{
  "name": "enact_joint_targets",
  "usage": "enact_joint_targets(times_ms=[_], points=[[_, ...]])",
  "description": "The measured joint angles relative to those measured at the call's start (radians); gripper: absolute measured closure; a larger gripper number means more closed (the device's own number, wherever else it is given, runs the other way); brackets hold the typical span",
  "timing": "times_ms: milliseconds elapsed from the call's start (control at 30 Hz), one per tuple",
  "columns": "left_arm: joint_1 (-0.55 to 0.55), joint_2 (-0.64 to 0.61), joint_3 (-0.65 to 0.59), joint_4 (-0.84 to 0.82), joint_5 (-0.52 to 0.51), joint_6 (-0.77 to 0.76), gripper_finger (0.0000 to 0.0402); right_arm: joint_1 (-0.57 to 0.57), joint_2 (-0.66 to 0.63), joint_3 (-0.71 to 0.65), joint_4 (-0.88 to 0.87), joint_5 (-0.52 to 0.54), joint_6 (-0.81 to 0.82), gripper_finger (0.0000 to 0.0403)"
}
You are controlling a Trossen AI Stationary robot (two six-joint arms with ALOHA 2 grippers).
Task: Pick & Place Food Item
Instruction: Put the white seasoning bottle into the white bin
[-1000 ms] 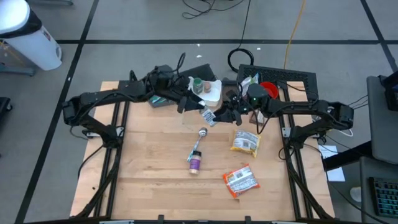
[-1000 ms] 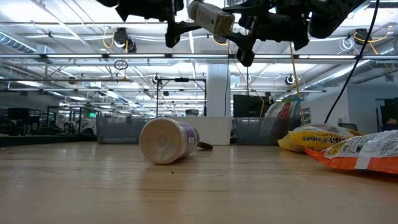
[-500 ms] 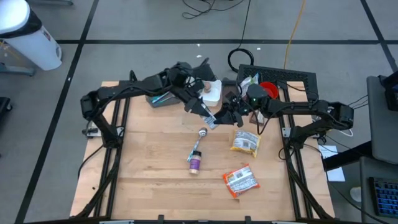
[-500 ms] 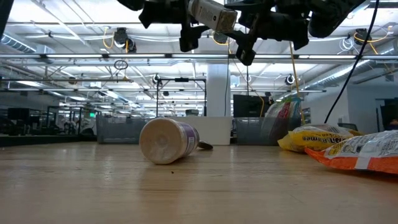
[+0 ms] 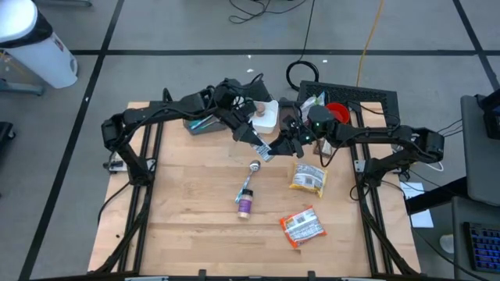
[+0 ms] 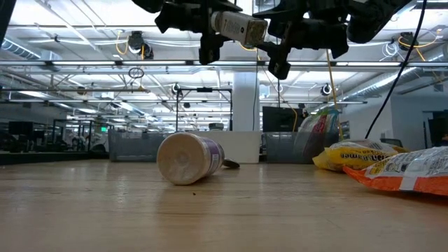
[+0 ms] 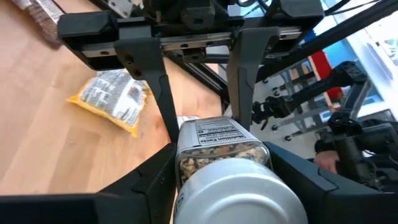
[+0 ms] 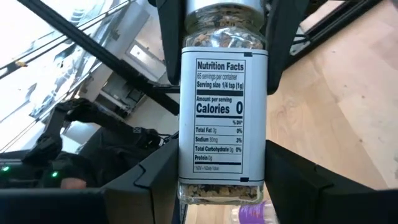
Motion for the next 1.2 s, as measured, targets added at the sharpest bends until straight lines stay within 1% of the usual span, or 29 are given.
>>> enact_joint_targets(times_ms=[367,400,500,600,667,733,800,867,1000,1100,1200], points=[[0.0,0.001,0.0,0.001,0.026,0.073,0.0188,-0.002,0.0,0.0,0.004,-0.017,-0.016,0.0213],[0.002,0.001,0.001,0.001,0.031,0.076,0.0188,-0.004,0.0,0.0,0.007,-0.018,-0.012,0.0207],[0.017,0.002,0.017,0.004,0.078,0.101,0.0191,-0.015,-0.003,0.002,0.019,-0.039,-0.012,0.0151],[0.042,0.001,0.05,-0.013,0.095,0.112,0.0191,-0.031,-0.004,0.003,0.02,-0.039,0.006,0.0096],[0.066,0.002,0.082,-0.052,0.094,0.123,0.0192,-0.047,-0.004,0.003,0.013,-0.037,0.006,0.0073],[0.092,0.002,0.131,-0.11,0.082,0.165,0.0192,-0.065,-0.003,0.003,-0.003,-0.033,-0.002,0.006],[0.12,-0.004,0.187,-0.21,0.05,0.233,0.0193,-0.083,-0.001,0.0,-0.042,-0.029,-0.011,0.0055],[0.145,-0.005,0.246,-0.321,-0.005,0.304,0.0193,-0.099,0.0,0.0,-0.084,-0.027,-0.031,0.0055],[0.179,0.0,0.355,-0.497,-0.212,0.452,0.0193,-0.118,-0.001,0.0,-0.166,-0.012,-0.071,0.0061],[0.197,-0.003,0.409,-0.582,-0.33,0.526,0.0193,-0.112,-0.001,0.0,-0.182,0.013,-0.097,0.0062],[0.211,0.002,0.419,-0.627,-0.404,0.543,0.0193,-0.094,-0.001,0.0,-0.191,0.047,-0.108,0.0062]])
